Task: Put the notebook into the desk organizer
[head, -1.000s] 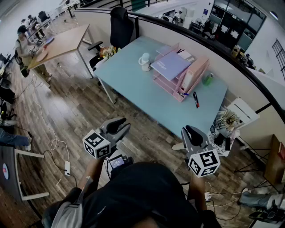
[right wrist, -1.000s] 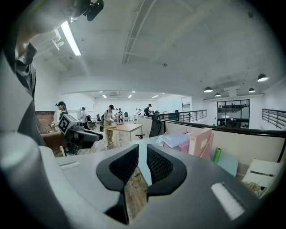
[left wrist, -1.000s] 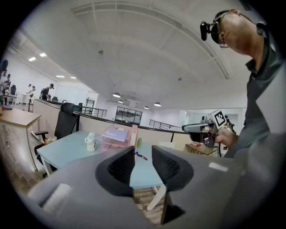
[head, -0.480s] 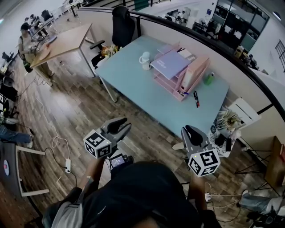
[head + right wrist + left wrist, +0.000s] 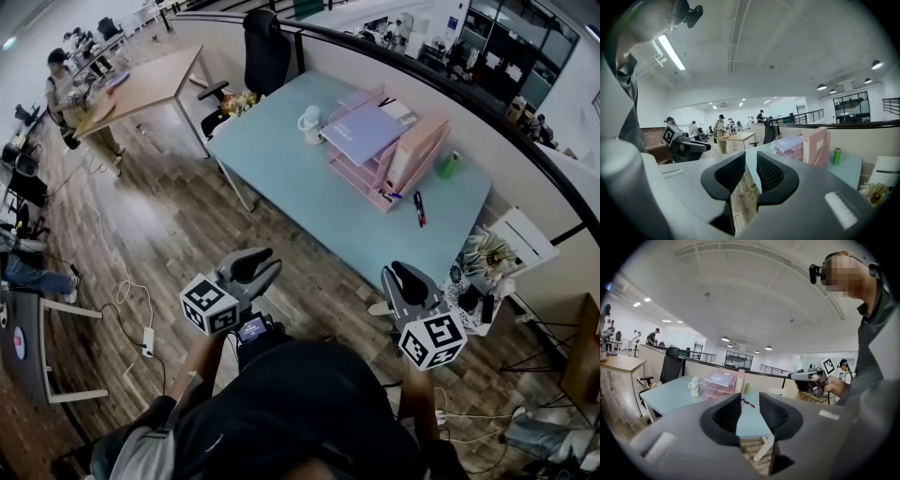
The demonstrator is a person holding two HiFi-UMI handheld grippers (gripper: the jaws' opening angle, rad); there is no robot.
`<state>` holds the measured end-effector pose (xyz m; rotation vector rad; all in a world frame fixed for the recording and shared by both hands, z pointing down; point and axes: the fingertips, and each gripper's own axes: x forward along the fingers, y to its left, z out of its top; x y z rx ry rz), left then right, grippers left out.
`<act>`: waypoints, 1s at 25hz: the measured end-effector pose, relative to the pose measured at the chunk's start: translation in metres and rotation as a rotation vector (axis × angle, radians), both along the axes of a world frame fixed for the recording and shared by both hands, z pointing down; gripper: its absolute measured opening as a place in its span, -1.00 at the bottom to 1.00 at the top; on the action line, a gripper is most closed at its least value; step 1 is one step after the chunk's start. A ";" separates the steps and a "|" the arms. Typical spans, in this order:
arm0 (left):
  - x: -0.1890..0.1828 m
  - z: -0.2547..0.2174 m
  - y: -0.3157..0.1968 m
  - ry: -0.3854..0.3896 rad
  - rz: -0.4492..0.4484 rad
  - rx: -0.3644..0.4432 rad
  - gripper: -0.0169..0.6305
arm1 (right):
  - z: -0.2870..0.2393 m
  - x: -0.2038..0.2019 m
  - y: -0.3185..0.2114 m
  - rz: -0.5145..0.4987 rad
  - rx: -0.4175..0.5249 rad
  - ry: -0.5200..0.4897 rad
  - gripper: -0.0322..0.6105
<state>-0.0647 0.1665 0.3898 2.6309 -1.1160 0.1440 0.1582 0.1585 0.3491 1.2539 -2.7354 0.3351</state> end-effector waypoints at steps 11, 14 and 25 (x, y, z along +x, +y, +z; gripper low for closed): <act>-0.025 0.012 -0.035 0.002 0.038 -0.023 -0.55 | 0.001 -0.024 -0.032 0.040 -0.017 0.013 -0.73; -0.034 0.006 -0.053 0.010 0.074 -0.008 -0.55 | -0.004 -0.036 -0.038 0.069 -0.014 0.020 -0.73; -0.073 0.001 -0.105 0.024 0.195 -0.001 -0.55 | -0.016 -0.073 -0.063 0.204 -0.007 0.038 -0.73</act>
